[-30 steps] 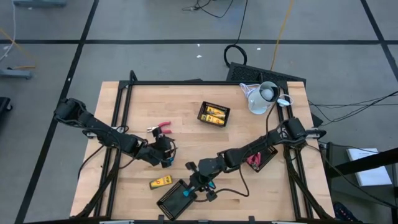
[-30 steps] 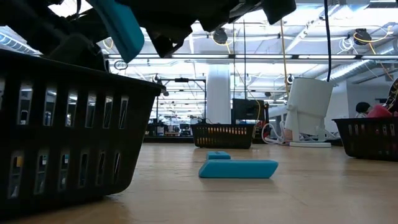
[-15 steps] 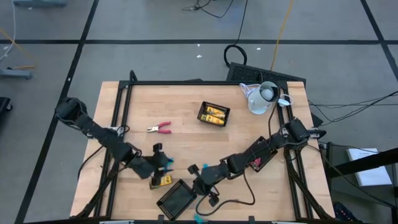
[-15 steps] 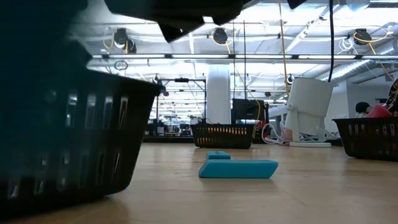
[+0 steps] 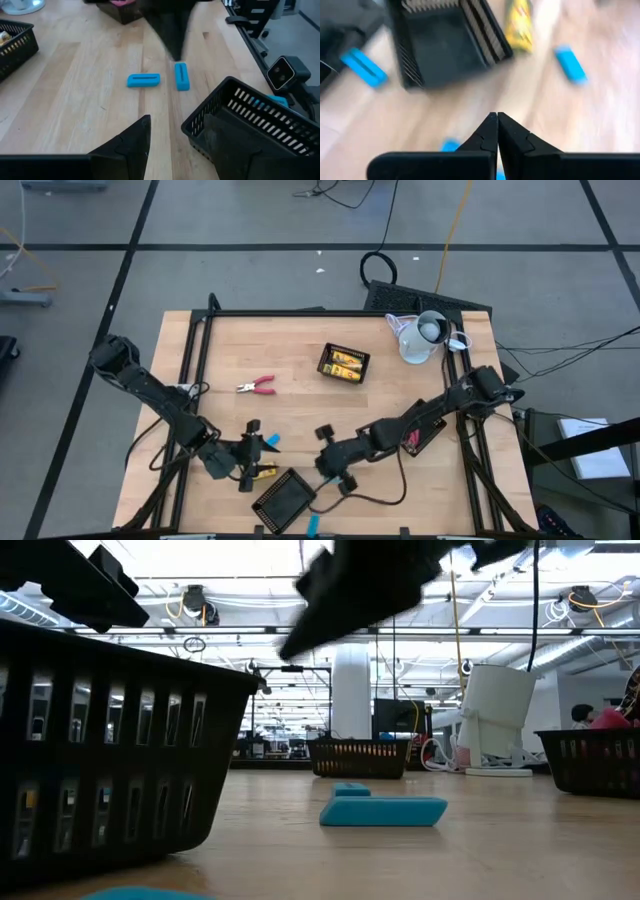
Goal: Pick & Place School Supplies
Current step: Put the blue eraser into the bottom black bin
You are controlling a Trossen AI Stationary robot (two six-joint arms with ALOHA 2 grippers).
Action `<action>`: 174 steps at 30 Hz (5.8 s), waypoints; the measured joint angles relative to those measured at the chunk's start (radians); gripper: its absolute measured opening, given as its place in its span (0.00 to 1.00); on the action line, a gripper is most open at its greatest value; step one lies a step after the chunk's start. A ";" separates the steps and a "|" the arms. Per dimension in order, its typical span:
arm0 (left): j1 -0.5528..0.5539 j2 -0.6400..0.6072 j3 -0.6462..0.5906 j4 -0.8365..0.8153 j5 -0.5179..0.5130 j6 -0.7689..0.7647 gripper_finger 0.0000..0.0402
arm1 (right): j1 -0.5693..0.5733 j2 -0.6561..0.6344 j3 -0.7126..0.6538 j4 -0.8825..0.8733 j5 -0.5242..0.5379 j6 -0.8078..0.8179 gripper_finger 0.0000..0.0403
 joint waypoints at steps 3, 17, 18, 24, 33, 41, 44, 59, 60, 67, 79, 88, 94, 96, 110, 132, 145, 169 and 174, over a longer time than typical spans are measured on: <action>0.002 0.003 0.000 0.000 0.000 0.019 0.47 | -0.001 -0.038 0.000 -0.166 0.003 0.045 0.00; 0.023 0.061 0.001 0.024 0.037 0.023 0.47 | 0.019 -0.032 -0.001 -0.305 -0.106 0.150 0.42; 0.023 0.062 0.001 0.026 0.037 0.026 0.47 | 0.023 -0.030 0.000 -0.295 -0.106 0.151 0.46; 0.027 0.062 0.001 0.051 0.024 0.051 0.47 | 0.040 0.040 0.000 -0.241 -0.105 0.201 0.55; 0.053 0.062 0.001 0.084 0.019 0.106 0.47 | 0.048 0.099 -0.002 -0.206 -0.074 0.229 0.52; 0.069 0.062 0.001 0.109 0.018 0.138 0.47 | 0.047 0.153 0.004 -0.126 -0.077 0.242 0.51; 0.069 0.061 0.001 0.112 0.017 0.140 0.47 | 0.048 0.153 0.003 -0.129 -0.075 0.255 0.49; 0.069 0.061 0.001 0.131 -0.012 0.176 0.47 | 0.076 0.149 0.000 -0.131 0.051 0.260 0.10; 0.069 0.061 0.001 0.131 -0.018 0.179 0.47 | 0.079 0.143 0.000 -0.131 0.057 0.257 0.10; 0.069 0.061 0.001 0.132 -0.027 0.201 0.47 | 0.084 0.077 -0.004 -0.129 0.154 0.224 0.09; 0.069 0.061 0.001 0.158 -0.026 0.214 0.47 | 0.067 -0.003 -0.002 0.107 0.213 0.021 0.09; 0.074 0.144 0.000 0.342 0.037 0.321 0.47 | 0.019 -0.002 -0.002 0.219 0.212 -0.081 0.09; 0.075 0.178 0.000 0.371 0.032 0.295 0.47 | 0.012 -0.002 -0.002 0.248 0.199 -0.091 0.06; 0.074 0.180 0.000 0.387 0.036 0.296 0.47 | 0.013 -0.002 -0.002 0.269 0.159 -0.085 0.00; 0.047 0.179 0.000 0.411 0.053 0.281 0.47 | 0.028 -0.003 -0.001 0.295 0.082 -0.032 0.01; 0.159 0.163 0.000 -0.110 -0.098 -0.091 0.47 | -0.123 -0.020 -0.001 -0.320 -0.002 0.098 0.47; 0.199 0.103 0.001 -0.335 0.156 -0.424 0.47 | -0.124 -0.020 -0.001 -0.432 -0.005 0.071 0.48; 0.255 0.138 0.001 -0.366 0.296 -0.468 0.58 | -0.116 -0.020 -0.029 -0.441 -0.032 0.078 0.47; 0.267 0.206 0.005 -0.313 0.330 -0.467 0.63 | -0.116 -0.020 -0.029 -0.443 -0.032 0.078 0.47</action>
